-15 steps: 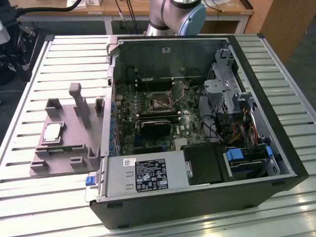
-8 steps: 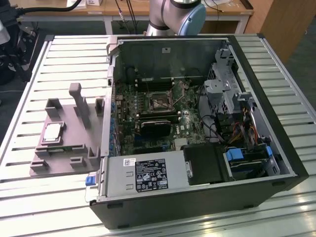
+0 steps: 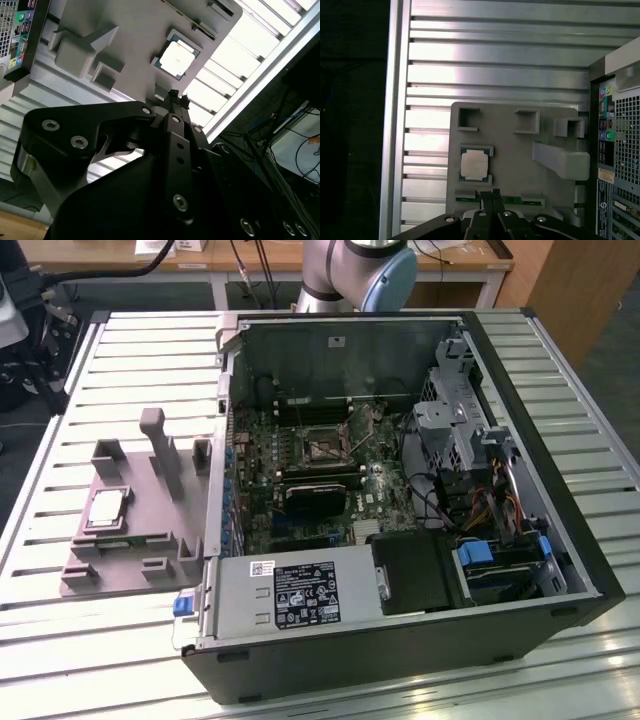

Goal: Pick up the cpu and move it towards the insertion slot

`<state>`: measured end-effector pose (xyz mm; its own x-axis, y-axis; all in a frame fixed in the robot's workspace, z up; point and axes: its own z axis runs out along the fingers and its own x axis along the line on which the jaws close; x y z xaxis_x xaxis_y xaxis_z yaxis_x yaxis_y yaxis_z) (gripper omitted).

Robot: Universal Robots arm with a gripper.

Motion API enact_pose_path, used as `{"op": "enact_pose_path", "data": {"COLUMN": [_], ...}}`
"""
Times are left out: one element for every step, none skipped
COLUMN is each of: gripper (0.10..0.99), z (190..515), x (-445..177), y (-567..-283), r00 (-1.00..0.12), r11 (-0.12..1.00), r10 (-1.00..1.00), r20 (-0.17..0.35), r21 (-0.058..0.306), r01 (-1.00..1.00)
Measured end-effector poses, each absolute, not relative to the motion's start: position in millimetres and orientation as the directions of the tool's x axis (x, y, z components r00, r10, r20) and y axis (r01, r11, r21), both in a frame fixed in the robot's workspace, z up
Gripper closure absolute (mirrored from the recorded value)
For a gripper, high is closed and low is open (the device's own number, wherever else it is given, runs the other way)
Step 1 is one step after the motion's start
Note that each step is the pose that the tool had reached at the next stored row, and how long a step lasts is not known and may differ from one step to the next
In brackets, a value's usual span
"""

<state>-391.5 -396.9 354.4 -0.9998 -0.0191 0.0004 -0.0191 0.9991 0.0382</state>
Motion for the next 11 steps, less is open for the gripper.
{"op": "enact_pose_path", "data": {"gripper": [0.984,0.984,0.984,0.984,0.984,0.984,0.984,0.984,0.984,0.984,0.984], "z": [352.6,350.8,349.0,347.2,345.5,343.5,341.7,339.9,338.1,336.3,334.5], "x": [-391.5,-391.5,-391.6,-391.6,-391.6,-391.8,-391.9,-392.1,-392.5,-392.8,-393.1], "y": [-396.9,-396.9,-396.9,-396.9,-396.9,-396.9,-396.9,-396.9,-396.9,-396.9,-396.9], "r00": [-1.0,-1.0,-1.0,-1.0,-1.0,-1.0,-1.0,-1.0,-1.0,-1.0,-1.0], "r11": [0.999,0.999,0.999,0.999,0.999,0.999,0.999,0.999,0.999,0.999,0.999], "r10": [-0.019,-0.019,-0.019,-0.019,-0.019,-0.019,-0.019,-0.019,-0.019,-0.019,-0.019], "r20": [0.0,0.0,0.0,0.0,0.0,0.0,0.0,0.0,0.0,0.0,0.0], "r21": [0.038,0.038,0.038,0.038,0.038,0.038,0.038,0.038,0.038,0.038,0.038], "r01": [-0.019,-0.019,-0.019,-0.019,-0.019,-0.019,-0.019,-0.019,-0.019,-0.019,-0.019]}}
